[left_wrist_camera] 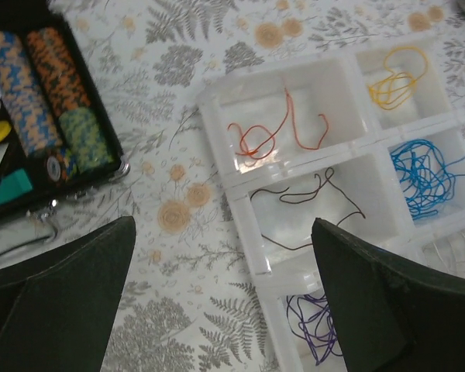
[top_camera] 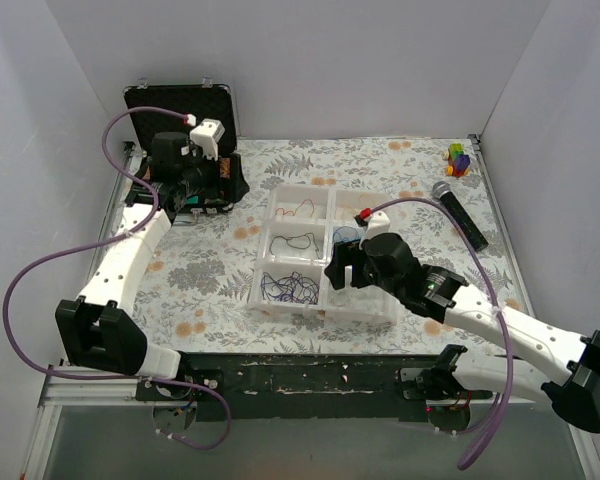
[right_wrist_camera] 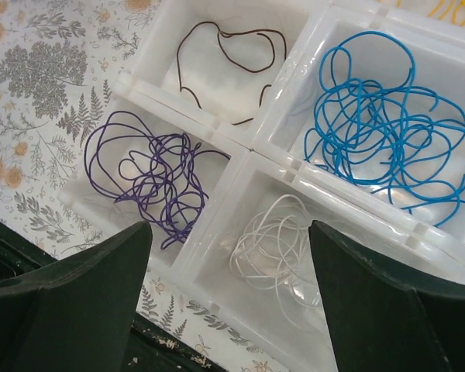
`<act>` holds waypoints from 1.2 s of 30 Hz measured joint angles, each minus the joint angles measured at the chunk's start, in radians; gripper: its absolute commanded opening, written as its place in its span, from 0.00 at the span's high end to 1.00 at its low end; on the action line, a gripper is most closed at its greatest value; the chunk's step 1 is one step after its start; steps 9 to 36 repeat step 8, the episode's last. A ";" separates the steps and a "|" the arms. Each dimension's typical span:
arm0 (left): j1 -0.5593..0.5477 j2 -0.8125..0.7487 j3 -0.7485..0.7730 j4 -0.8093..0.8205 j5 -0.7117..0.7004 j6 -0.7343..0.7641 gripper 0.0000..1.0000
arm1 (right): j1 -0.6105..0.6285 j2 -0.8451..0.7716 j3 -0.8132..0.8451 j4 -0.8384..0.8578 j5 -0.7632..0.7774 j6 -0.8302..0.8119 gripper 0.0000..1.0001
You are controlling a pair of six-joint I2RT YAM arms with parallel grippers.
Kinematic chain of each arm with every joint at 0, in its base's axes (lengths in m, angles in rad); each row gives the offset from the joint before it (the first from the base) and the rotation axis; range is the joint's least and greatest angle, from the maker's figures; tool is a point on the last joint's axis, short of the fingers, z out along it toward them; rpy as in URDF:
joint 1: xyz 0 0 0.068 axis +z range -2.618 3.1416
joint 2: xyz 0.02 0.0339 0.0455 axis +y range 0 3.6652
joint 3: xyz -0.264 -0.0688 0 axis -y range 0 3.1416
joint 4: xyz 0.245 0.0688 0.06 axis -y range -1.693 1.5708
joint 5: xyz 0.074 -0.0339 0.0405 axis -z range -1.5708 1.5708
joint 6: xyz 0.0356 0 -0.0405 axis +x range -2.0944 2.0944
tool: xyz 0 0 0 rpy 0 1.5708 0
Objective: Untangle the cables
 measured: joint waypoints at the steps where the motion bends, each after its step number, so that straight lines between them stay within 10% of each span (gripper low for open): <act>1: 0.002 -0.002 -0.003 -0.020 -0.026 -0.022 0.02 | 0.000 -0.011 0.008 -0.013 0.008 0.001 0.09; 36: 0.001 -0.134 -0.151 -0.087 -0.202 -0.116 0.02 | 0.000 -0.151 0.010 -0.086 0.028 0.019 0.08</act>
